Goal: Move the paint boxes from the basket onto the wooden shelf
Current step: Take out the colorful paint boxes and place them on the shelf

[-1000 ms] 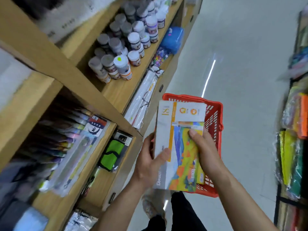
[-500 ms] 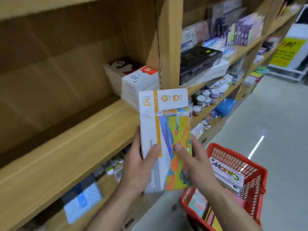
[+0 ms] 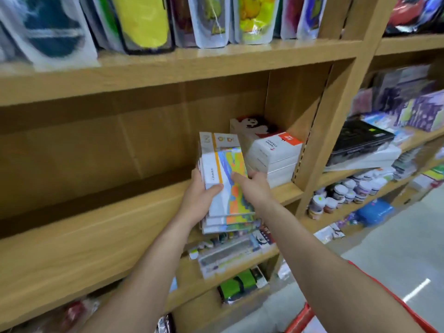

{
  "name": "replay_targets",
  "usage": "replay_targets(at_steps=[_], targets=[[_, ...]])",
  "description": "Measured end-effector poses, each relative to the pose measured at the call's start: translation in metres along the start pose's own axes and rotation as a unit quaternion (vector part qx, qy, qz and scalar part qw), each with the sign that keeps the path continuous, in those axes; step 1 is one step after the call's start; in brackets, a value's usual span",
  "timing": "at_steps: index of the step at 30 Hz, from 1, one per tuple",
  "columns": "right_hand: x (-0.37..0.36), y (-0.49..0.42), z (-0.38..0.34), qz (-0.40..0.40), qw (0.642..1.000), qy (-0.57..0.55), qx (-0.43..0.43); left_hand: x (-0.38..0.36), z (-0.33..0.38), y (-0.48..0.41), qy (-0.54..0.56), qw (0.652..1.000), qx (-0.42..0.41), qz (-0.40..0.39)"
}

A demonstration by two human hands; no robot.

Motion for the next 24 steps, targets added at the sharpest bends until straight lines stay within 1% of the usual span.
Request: replay_targets(at_steps=[2, 4, 6, 8, 9, 10, 13, 14, 16, 19, 21, 24], targets=[[-0.005, -0.006, 0.002, -0.010, 1.000, 0.005, -0.019, 0.004, -0.005, -0.005, -0.015, 1.000, 0.021, -0.009], [-0.006, -0.006, 0.006, -0.041, 0.999, -0.017, -0.031, 0.007, -0.010, -0.005, -0.030, 0.999, 0.035, -0.025], [-0.002, 0.001, 0.014, -0.087, 0.995, -0.049, -0.018, 0.011, -0.016, 0.003, -0.044, 0.997, 0.038, -0.052], [0.006, 0.014, 0.030, -0.129, 0.990, -0.061, 0.018, 0.015, -0.023, 0.021, -0.026, 0.996, 0.033, -0.080], [0.011, 0.024, 0.043, -0.143, 0.988, -0.046, 0.048, 0.018, -0.025, 0.032, -0.022, 0.995, 0.024, -0.095], [0.017, 0.034, 0.055, -0.144, 0.986, -0.008, 0.082, 0.021, -0.027, 0.044, -0.030, 0.994, 0.012, -0.108], [0.021, 0.054, 0.081, -0.161, 0.970, 0.095, 0.157, 0.021, -0.032, 0.069, -0.121, 0.984, -0.017, -0.129], [0.021, 0.054, 0.085, -0.155, 0.967, 0.113, 0.169, 0.019, -0.032, 0.070, -0.162, 0.979, -0.024, -0.117], [0.019, 0.047, 0.083, -0.107, 0.963, 0.162, 0.186, 0.013, -0.033, 0.064, -0.237, 0.968, -0.030, -0.081], [0.021, 0.030, 0.074, -0.030, 0.943, 0.255, 0.210, 0.002, -0.037, 0.043, -0.276, 0.959, -0.029, -0.052], [0.025, 0.018, 0.074, 0.014, 0.939, 0.280, 0.200, -0.008, -0.037, 0.027, -0.294, 0.954, -0.032, -0.047], [0.032, 0.003, 0.080, 0.093, 0.940, 0.289, 0.156, -0.028, -0.035, -0.001, -0.313, 0.949, -0.036, -0.023]])
Point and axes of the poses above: each hand's wrist, its own y-axis away from the middle knuckle, its own x-axis out of the back of the hand, z = x × y, the point moved 3 cm from there along -y, towards the middle knuckle, and after that the axes turned 4 degrees about z, right-handed, at the moved point
